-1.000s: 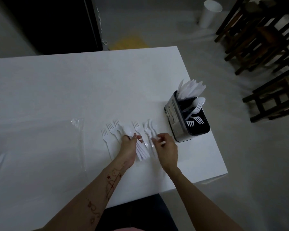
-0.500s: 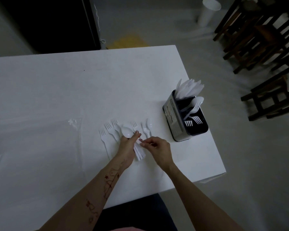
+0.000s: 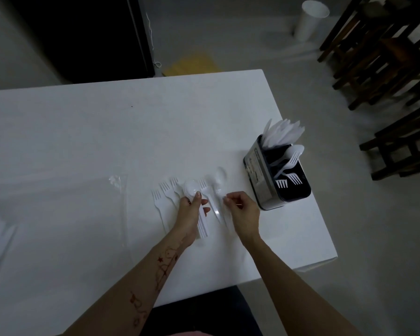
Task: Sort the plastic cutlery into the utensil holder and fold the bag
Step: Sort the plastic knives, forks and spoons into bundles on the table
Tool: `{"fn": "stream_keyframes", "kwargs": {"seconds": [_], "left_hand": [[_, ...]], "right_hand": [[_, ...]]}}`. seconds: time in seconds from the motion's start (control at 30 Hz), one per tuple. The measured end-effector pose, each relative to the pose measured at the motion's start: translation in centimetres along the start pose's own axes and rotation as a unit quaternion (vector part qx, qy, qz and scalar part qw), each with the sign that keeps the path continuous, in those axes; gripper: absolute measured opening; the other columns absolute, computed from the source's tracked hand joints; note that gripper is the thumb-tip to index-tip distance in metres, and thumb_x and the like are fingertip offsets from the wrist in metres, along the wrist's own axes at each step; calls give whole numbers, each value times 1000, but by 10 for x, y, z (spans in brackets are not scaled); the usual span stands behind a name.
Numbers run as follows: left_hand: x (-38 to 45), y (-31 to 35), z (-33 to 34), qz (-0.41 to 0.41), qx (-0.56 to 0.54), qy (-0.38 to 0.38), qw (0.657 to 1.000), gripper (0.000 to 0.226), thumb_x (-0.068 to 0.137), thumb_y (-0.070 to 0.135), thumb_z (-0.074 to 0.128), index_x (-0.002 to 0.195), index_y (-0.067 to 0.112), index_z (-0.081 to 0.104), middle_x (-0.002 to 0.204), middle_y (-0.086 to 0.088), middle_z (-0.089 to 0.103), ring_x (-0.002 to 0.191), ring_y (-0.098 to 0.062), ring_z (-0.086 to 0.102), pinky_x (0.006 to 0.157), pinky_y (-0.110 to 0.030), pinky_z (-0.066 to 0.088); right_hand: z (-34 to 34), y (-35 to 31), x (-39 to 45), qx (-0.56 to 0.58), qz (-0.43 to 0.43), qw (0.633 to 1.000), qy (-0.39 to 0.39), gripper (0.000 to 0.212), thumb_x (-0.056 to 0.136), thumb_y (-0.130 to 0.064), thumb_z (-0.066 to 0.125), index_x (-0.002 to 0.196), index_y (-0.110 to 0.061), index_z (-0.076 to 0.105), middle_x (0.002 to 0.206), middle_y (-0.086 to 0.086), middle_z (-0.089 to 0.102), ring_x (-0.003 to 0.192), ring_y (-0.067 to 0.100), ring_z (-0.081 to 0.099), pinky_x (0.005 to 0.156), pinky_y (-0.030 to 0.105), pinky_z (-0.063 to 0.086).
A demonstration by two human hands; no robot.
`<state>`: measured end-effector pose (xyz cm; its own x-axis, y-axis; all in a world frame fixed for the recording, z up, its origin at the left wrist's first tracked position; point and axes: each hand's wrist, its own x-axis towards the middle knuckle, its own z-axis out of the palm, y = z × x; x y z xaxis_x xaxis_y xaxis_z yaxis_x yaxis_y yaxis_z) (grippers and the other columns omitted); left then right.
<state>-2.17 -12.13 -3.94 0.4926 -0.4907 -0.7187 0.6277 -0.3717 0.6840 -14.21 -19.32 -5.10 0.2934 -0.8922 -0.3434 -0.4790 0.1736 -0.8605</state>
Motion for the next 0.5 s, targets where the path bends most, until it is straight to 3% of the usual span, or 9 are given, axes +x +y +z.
{"fn": "stream_keyframes", "kwargs": {"seconds": [0.1, 0.17, 0.2, 0.3, 0.4, 0.5], "left_hand": [[1, 5, 1, -19, -41, -21, 999, 47, 94, 42, 53, 122, 5, 48, 108, -8, 65, 97, -23, 64, 79, -33, 51], [1, 7, 3, -27, -56, -40, 997, 46, 91, 41, 59, 117, 3, 51, 106, -9, 66, 98, -25, 65, 80, -37, 53], [0, 9, 6, -21, -62, -51, 997, 35, 92, 33, 60, 110, 3, 53, 99, -10, 65, 92, -24, 65, 76, -37, 55], [-4, 20, 17, -12, -105, -71, 992, 4, 96, 7, 52, 95, 5, 55, 86, -9, 59, 80, -20, 61, 72, -37, 56], [-3, 41, 35, -26, -205, -62, 977, 10, 96, 2, 49, 91, 7, 55, 90, -6, 56, 85, -18, 58, 94, -38, 48], [2, 69, 61, -22, -323, -65, 944, 14, 98, 5, 47, 86, 8, 55, 84, -2, 53, 86, -16, 55, 108, -37, 38]], "right_hand": [[-7, -18, -11, 59, 16, 992, -114, 2, 85, -22, 75, 86, -21, 77, 81, -8, 73, 69, 2, 62, 55, 20, 46], [-9, -22, -13, 42, 23, 991, -129, 4, 80, -19, 80, 84, -19, 79, 78, -8, 74, 67, 2, 63, 56, 18, 45], [-9, -24, -14, 33, 18, 992, -121, 8, 78, -18, 82, 84, -16, 78, 77, -7, 74, 68, 2, 66, 57, 16, 46], [-15, -37, -20, -8, -49, 996, -75, 17, 78, -21, 83, 89, -14, 73, 77, -10, 73, 73, 4, 69, 62, 14, 51], [-36, -67, -22, -32, -160, 987, 6, 12, 86, -27, 75, 96, -21, 70, 82, -15, 69, 76, 2, 64, 63, 12, 47], [-72, -97, -3, -6, -239, 962, 128, 8, 88, -18, 73, 96, -18, 72, 84, -11, 70, 73, 3, 63, 66, 13, 47]]}}
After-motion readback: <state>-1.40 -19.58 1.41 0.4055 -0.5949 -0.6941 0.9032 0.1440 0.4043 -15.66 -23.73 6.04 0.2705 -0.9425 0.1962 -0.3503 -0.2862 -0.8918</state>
